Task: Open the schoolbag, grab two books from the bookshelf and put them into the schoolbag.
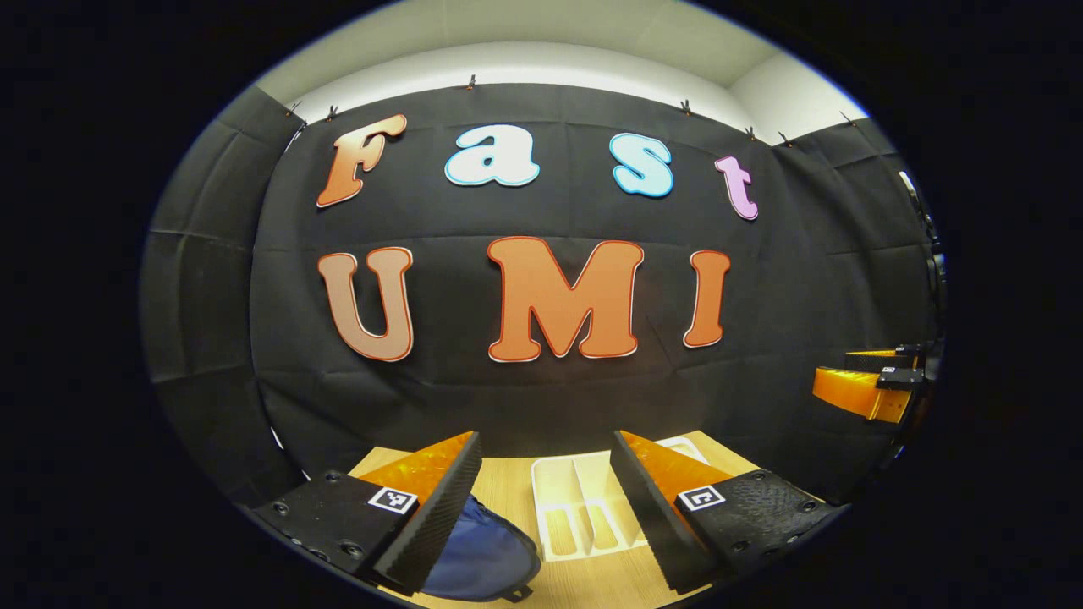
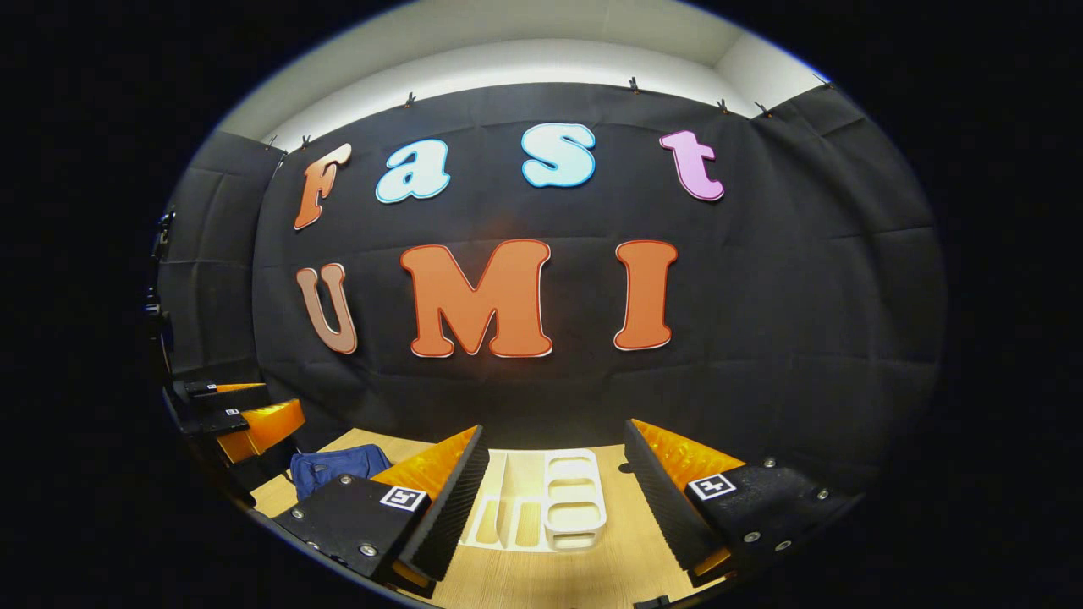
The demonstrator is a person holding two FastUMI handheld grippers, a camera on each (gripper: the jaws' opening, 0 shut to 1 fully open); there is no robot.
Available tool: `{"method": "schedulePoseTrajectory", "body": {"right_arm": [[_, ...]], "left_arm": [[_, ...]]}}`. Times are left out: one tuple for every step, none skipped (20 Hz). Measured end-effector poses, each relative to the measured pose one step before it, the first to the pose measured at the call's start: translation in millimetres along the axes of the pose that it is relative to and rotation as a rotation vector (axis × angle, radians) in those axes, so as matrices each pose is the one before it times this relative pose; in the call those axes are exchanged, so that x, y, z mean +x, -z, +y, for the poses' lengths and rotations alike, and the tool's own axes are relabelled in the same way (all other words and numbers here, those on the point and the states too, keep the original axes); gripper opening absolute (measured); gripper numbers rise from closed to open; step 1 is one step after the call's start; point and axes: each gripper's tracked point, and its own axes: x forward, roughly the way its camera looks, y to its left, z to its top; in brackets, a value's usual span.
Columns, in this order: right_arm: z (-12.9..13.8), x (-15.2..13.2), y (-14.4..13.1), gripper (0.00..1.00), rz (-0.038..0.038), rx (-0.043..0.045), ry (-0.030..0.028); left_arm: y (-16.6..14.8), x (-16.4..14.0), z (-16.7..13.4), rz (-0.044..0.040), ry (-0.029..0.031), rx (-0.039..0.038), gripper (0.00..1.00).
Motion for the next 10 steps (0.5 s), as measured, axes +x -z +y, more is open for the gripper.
{"method": "schedulePoseTrajectory", "body": {"right_arm": [[-0.54, -0.56, 0.17, 0.96, 0.00200, 0.00316, -0.00067], [-0.66, -0.90, 0.48, 0.96, 0.00333, 0.00378, 0.00057], [-0.62, 0.88, 1.28, 0.96, 0.00323, 0.00211, 0.00081], [-1.06, -1.19, 0.89, 0.96, 0.00109, 0.00159, 0.00241], [-0.51, 0.09, -0.60, 0.96, -0.00002, -0.00021, 0.00084], [-1.17, -0.32, 0.05, 0.96, 0.00027, -0.00052, 0.00201], [0.30, 0.12, 0.47, 0.96, 0.00103, 0.00055, 0.00051], [-0.54, -0.23, 0.47, 0.96, 0.00314, 0.00147, 0.00045], [-0.83, -0.50, 0.99, 0.96, 0.00213, 0.00232, 0.00043], [-0.84, -0.57, 0.54, 0.96, 0.00227, 0.00240, 0.00103]], "left_arm": [[-0.83, 0.05, 0.02, -0.00029, -0.00024, 0.00102, 0.95], [-0.07, 0.29, -0.05, -0.00078, -0.00191, 0.00276, 1.00], [-0.99, -0.04, 0.89, -0.00066, -0.00264, 0.00251, 1.00], [0.16, 0.22, -1.09, -0.00120, 0.00135, 0.00164, 1.00], [-0.45, -0.52, -0.92, -0.00017, 0.00049, -0.00139, 1.00], [1.96, 0.35, -1.27, 0.00125, 0.00390, -0.00162, 0.96], [-0.84, 0.33, -0.22, 0.00155, 0.00055, -0.00103, 0.96], [0.61, 0.25, -0.15, 0.00051, 0.00118, 0.00078, 1.00], [0.47, 0.27, -1.11, 0.00147, -0.00012, 0.00125, 1.00], [-0.80, -0.01, -0.15, -0.00045, 0.00122, 0.00075, 1.00]]}}
